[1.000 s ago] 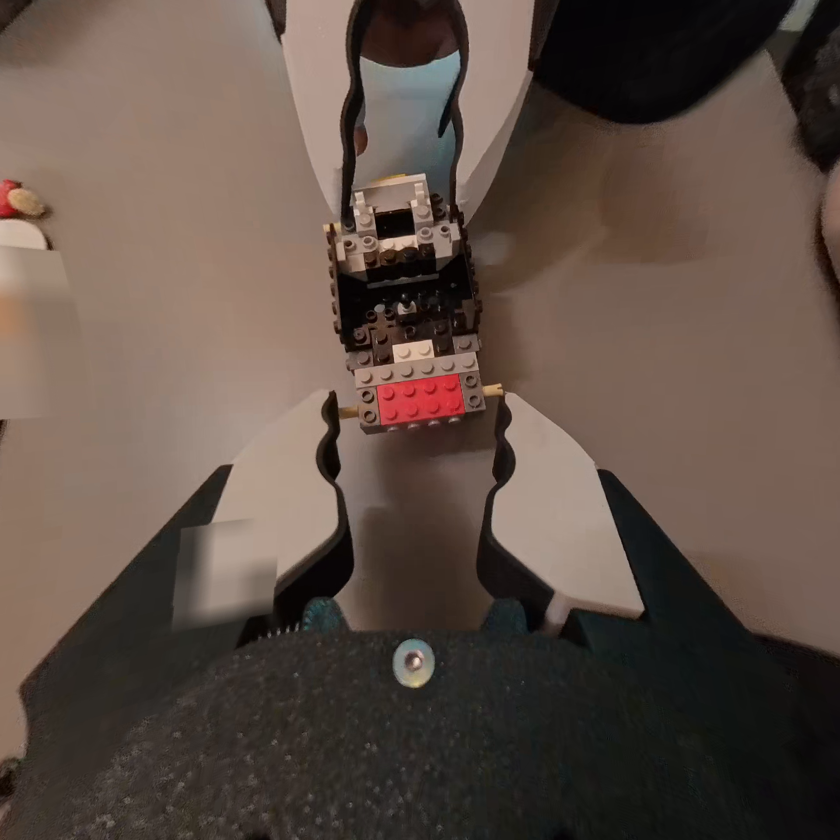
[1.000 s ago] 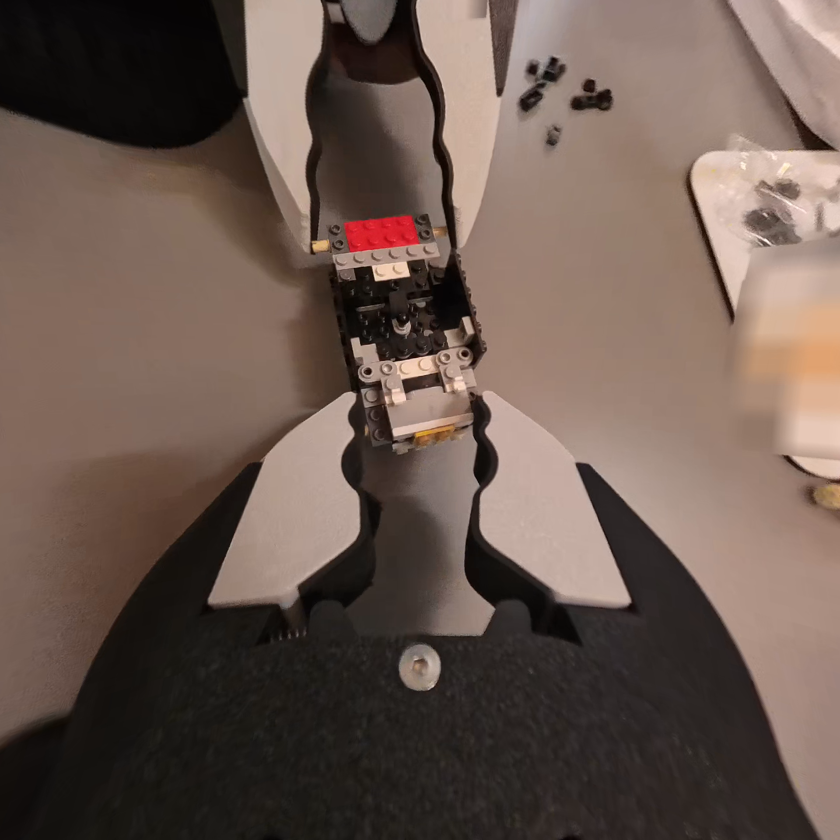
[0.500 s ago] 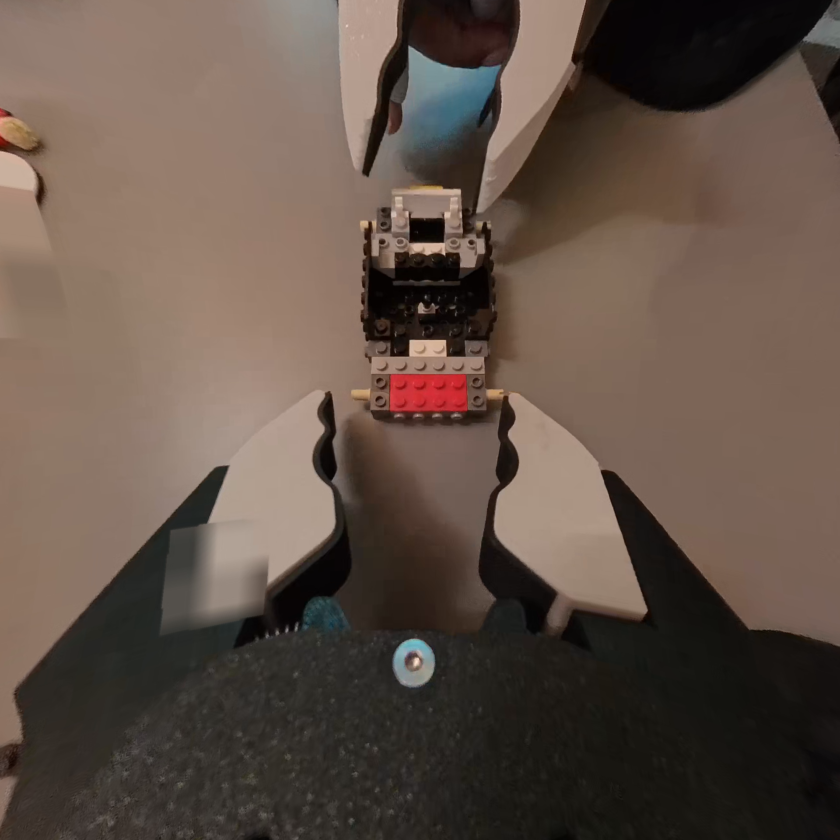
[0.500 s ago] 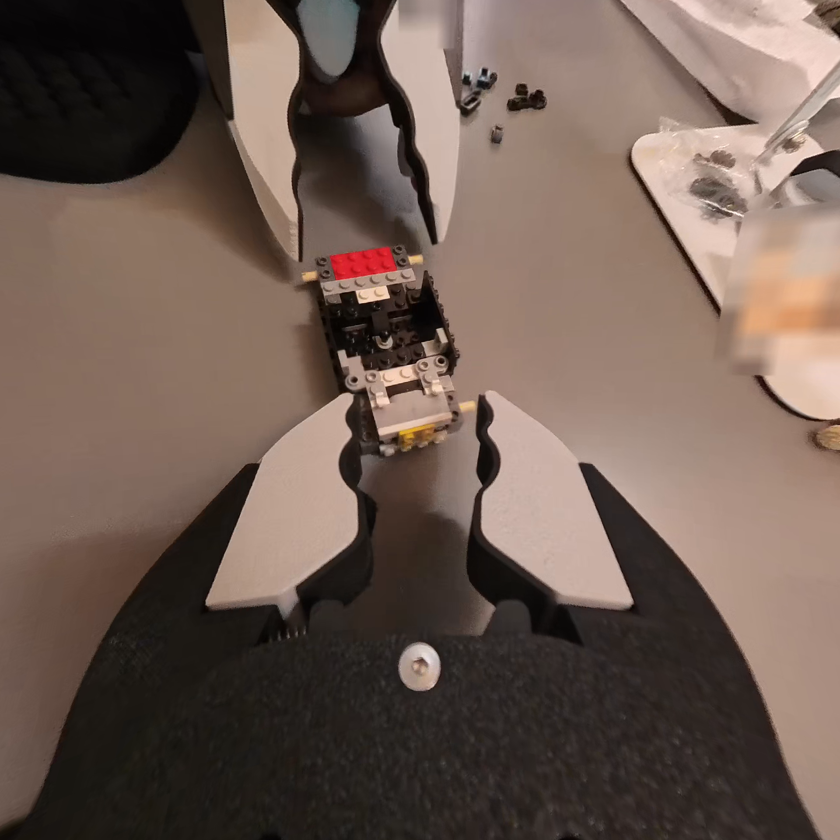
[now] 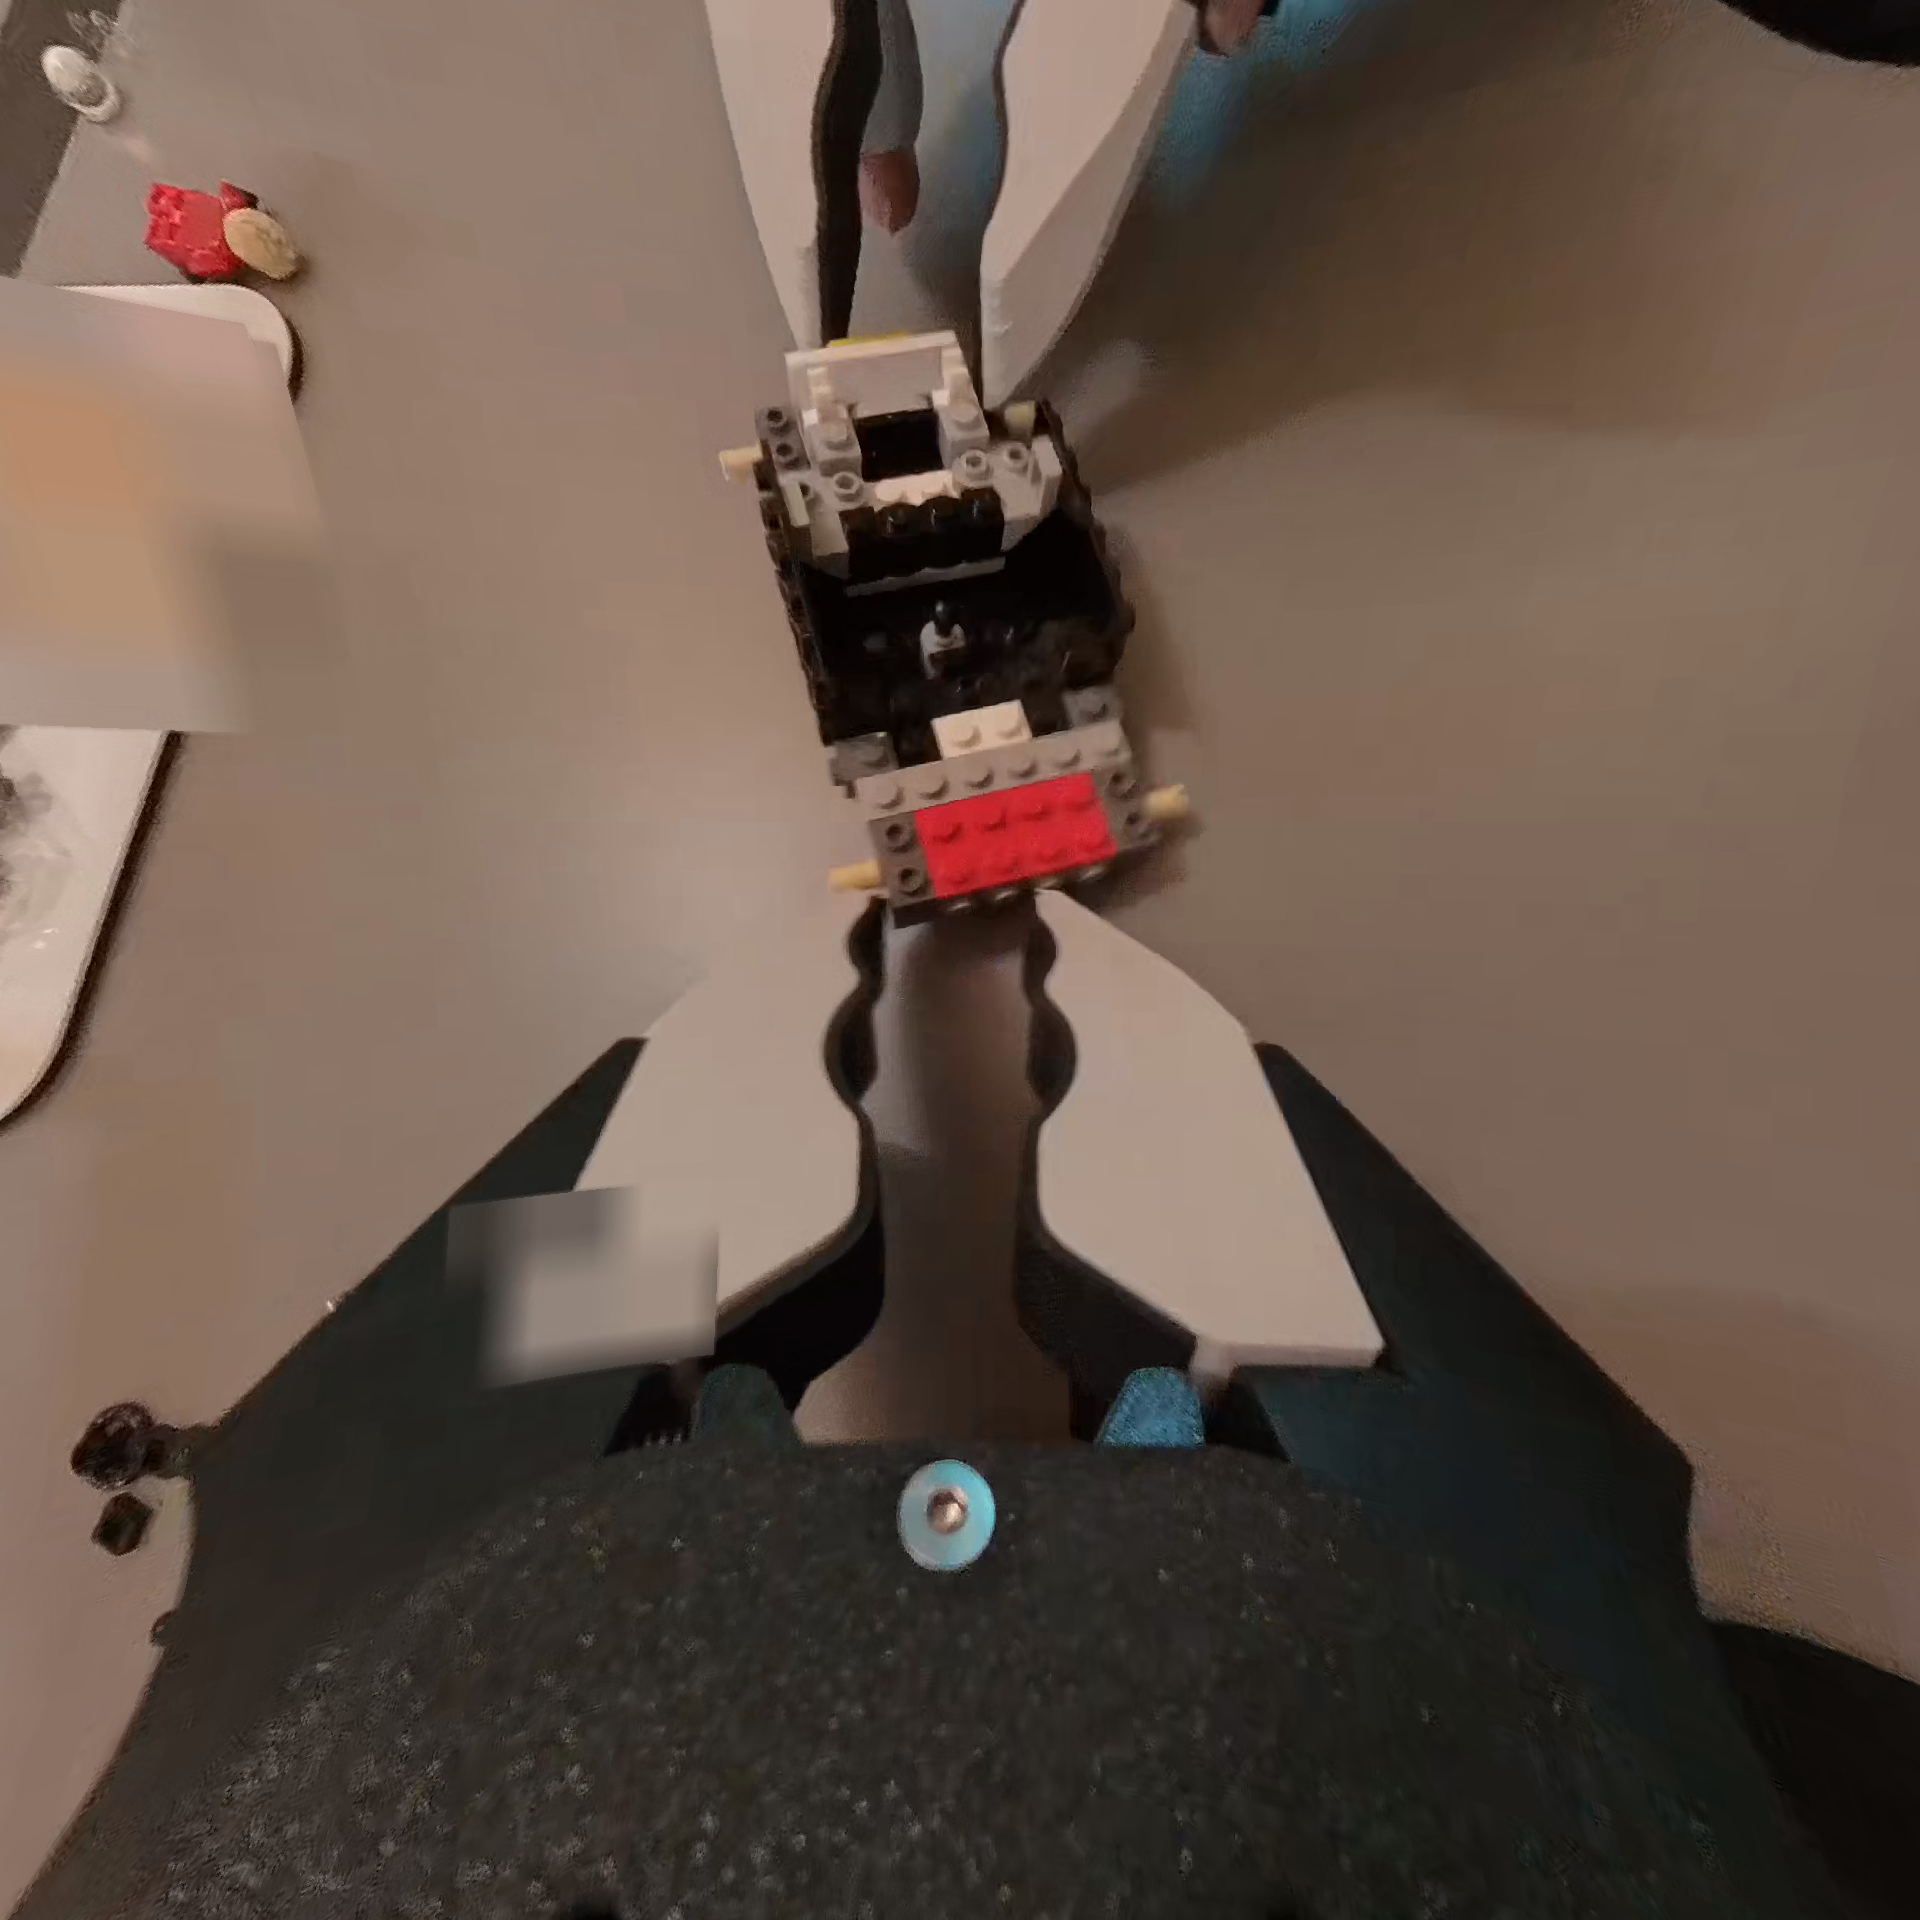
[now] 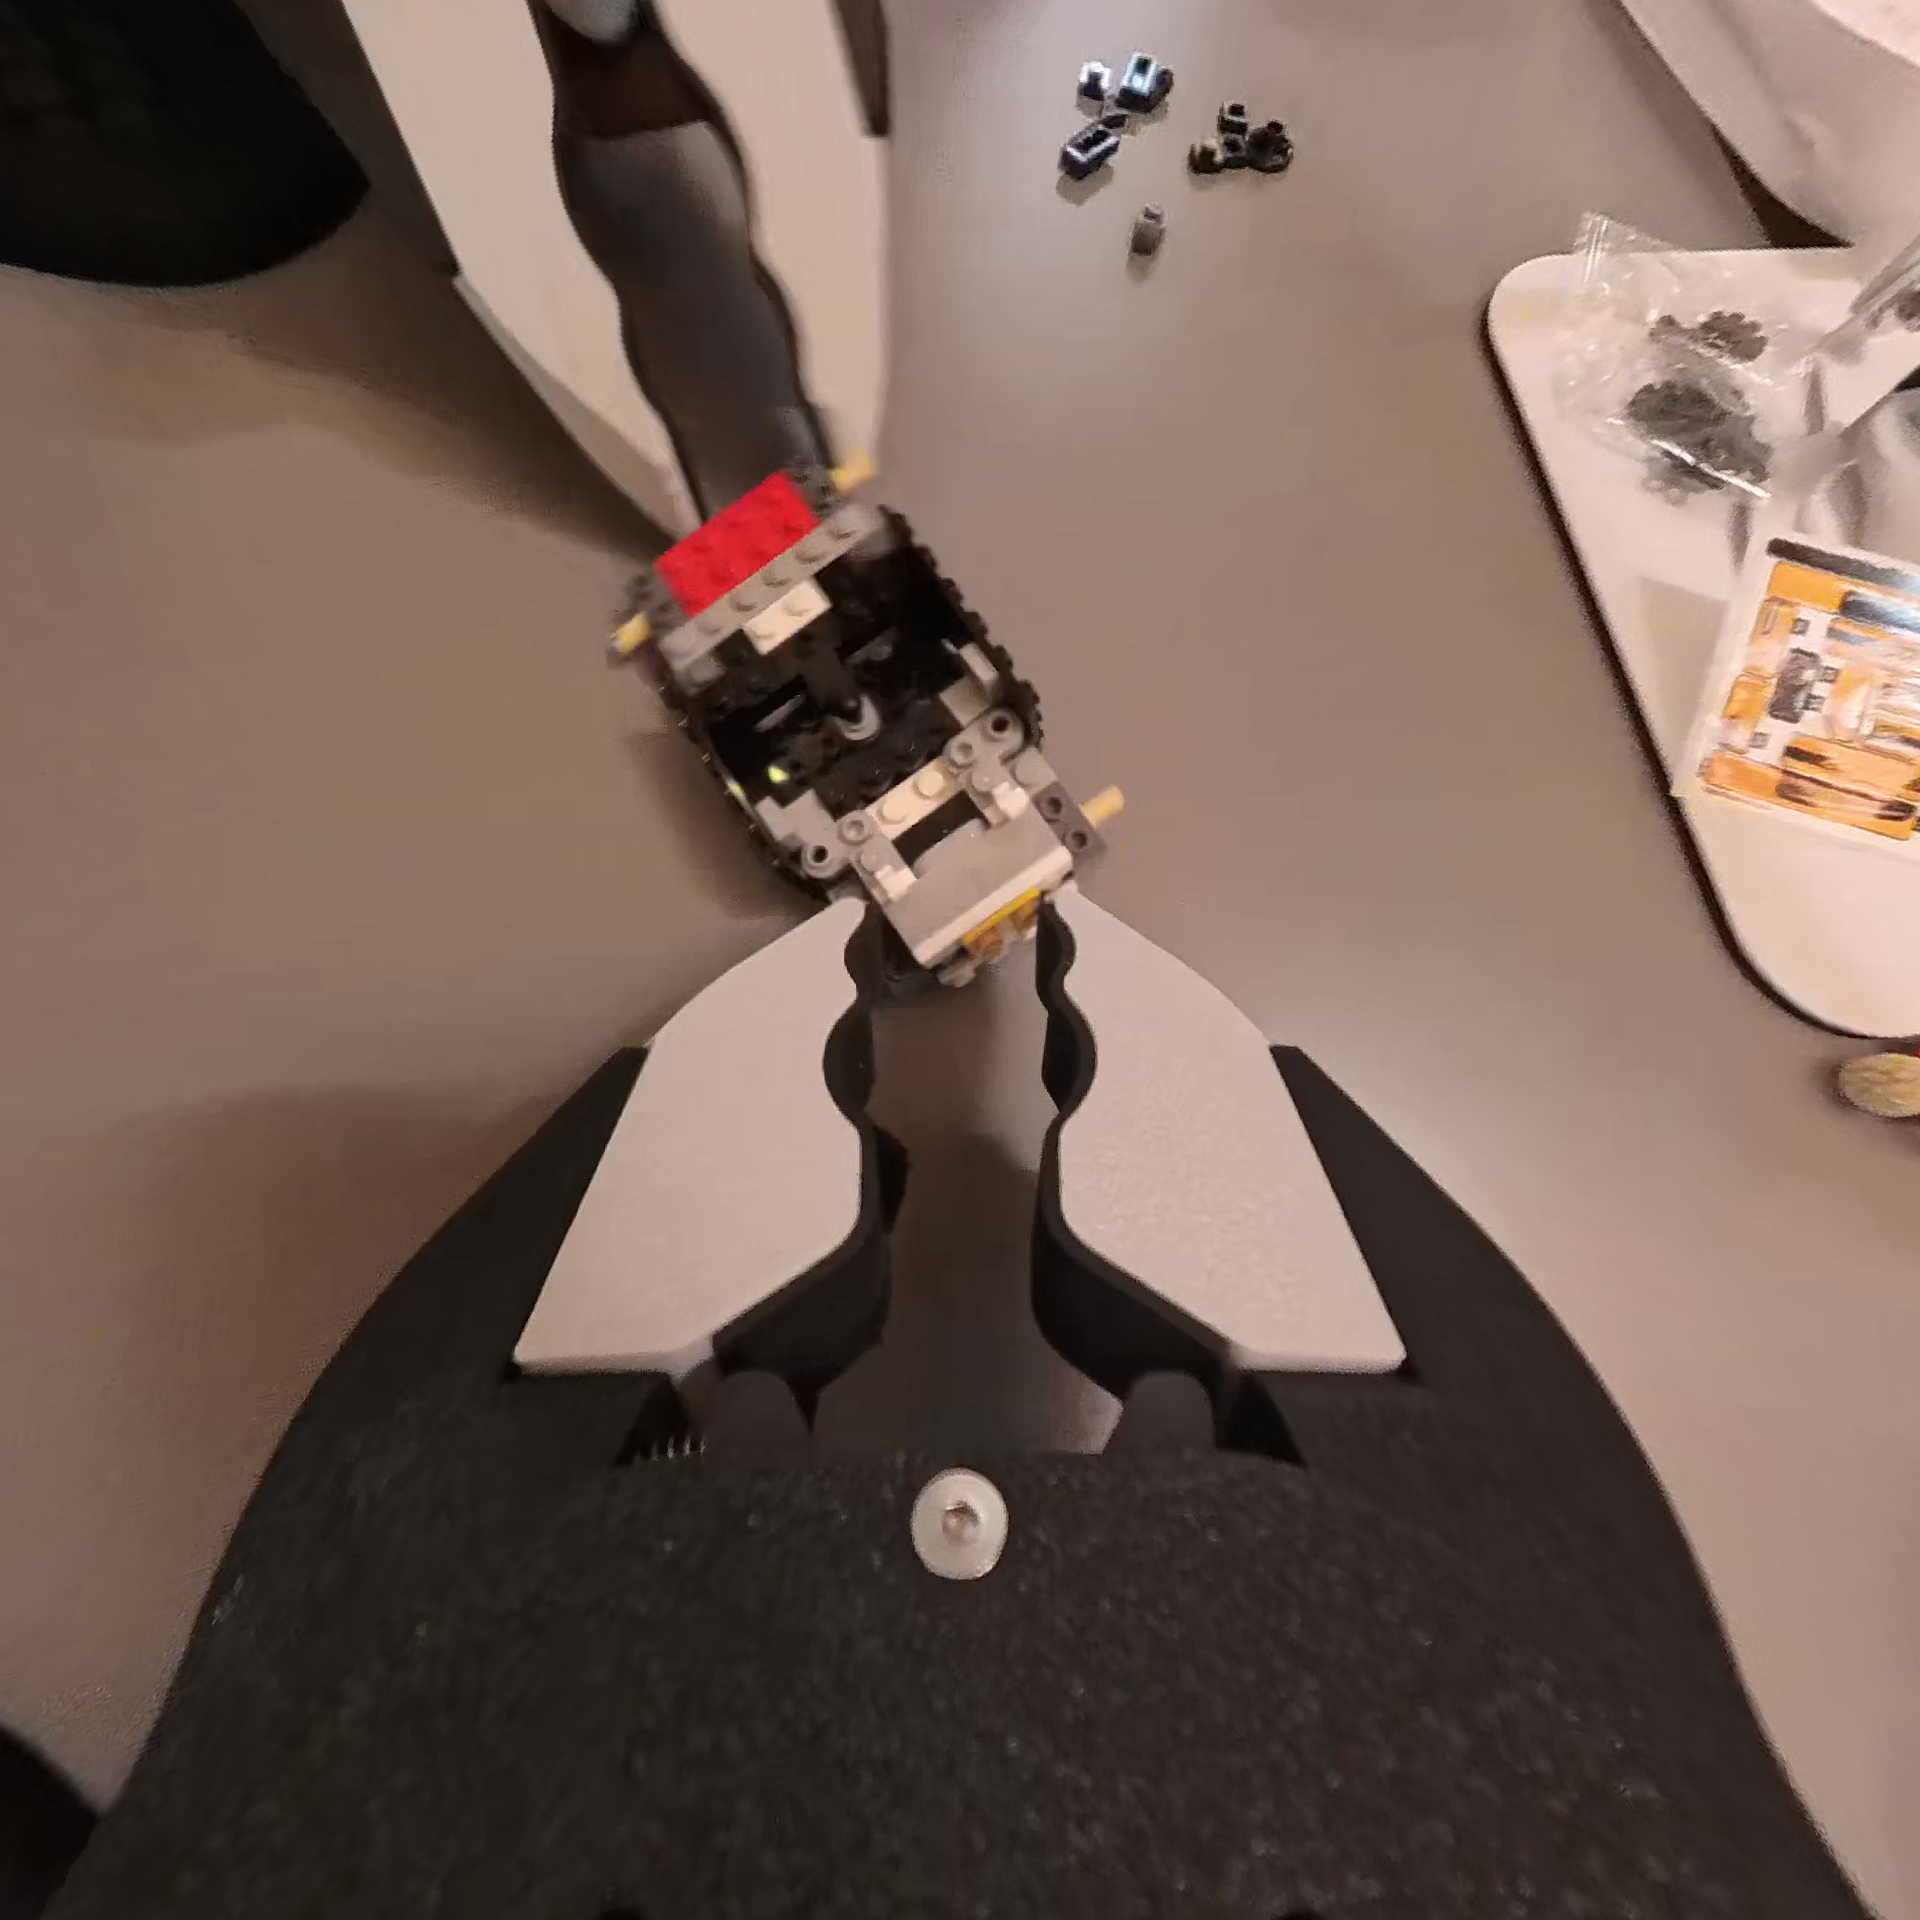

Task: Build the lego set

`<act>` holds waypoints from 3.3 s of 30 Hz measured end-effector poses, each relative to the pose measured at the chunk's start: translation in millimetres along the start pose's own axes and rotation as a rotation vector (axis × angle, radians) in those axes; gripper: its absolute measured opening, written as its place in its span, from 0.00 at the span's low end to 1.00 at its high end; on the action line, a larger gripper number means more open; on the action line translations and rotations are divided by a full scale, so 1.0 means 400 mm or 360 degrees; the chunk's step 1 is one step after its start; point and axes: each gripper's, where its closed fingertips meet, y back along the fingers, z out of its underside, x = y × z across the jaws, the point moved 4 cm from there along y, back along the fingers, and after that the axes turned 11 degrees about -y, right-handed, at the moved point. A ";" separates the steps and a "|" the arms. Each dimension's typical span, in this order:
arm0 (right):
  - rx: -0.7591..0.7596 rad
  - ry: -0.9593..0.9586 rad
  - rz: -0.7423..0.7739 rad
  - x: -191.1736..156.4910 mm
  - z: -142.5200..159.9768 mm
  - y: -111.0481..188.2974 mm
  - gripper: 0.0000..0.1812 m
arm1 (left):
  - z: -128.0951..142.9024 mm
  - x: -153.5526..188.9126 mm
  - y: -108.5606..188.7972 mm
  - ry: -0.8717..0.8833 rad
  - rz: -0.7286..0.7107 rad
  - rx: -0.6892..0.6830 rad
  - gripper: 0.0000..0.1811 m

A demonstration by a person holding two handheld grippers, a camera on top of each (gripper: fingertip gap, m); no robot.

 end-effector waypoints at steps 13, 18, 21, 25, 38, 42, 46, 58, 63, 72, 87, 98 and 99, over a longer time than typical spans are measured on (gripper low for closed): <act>0.0082 -0.0103 0.0021 -0.008 0.014 0.002 0.14 | -0.003 0.018 0.007 0.0060 0.0034 0.0140 0.25; 0.0089 -0.0192 0.0029 -0.017 0.017 0.001 0.12 | -0.006 0.029 -0.005 0.0011 0.0033 0.0088 0.30; 0.0042 -0.0151 0.0015 -0.036 0.018 0.003 0.11 | 0.009 0.007 -0.004 0.0006 -0.0061 0.0033 0.27; 0.0053 -0.0106 0.0000 -0.046 0.016 -0.003 0.11 | 0.030 -0.006 0.003 0.0080 -0.0054 0.0075 0.28; 0.0774 -0.0244 0.0414 0.045 -0.086 0.100 0.09 | -0.013 -0.121 0.167 0.0373 -0.0519 0.0712 0.00; 0.1012 -0.0271 0.0818 0.098 -0.139 0.154 0.00 | -0.058 -0.175 0.259 0.0535 -0.0919 0.0881 0.00; 0.1194 -0.0310 0.1046 0.156 -0.253 0.206 0.00 | -0.096 -0.232 0.325 0.0610 -0.1241 0.0961 0.00; 0.1451 -0.0375 0.1190 0.338 -0.578 0.218 0.00 | -0.058 -0.337 0.292 0.0685 -0.1500 0.0938 0.00; 0.1498 -0.0360 0.1173 0.378 -0.584 0.176 0.00 | -0.023 -0.341 0.266 0.0701 -0.1485 0.0888 0.00; 0.1457 -0.0275 0.1272 0.407 -0.587 0.170 0.00 | -0.011 -0.344 0.269 0.0688 -0.1532 0.0839 0.00; 0.1497 -0.0203 0.1264 0.405 -0.620 0.155 0.00 | -0.016 -0.334 0.241 0.0586 -0.1516 0.0761 0.00; 0.1347 -0.0234 0.1340 0.460 -0.646 0.129 0.00 | -0.013 -0.337 0.202 0.0549 -0.1490 0.0703 0.00; 0.1332 -0.0225 0.1365 0.460 -0.646 0.130 0.00 | -0.013 -0.336 0.201 0.0549 -0.1485 0.0705 0.00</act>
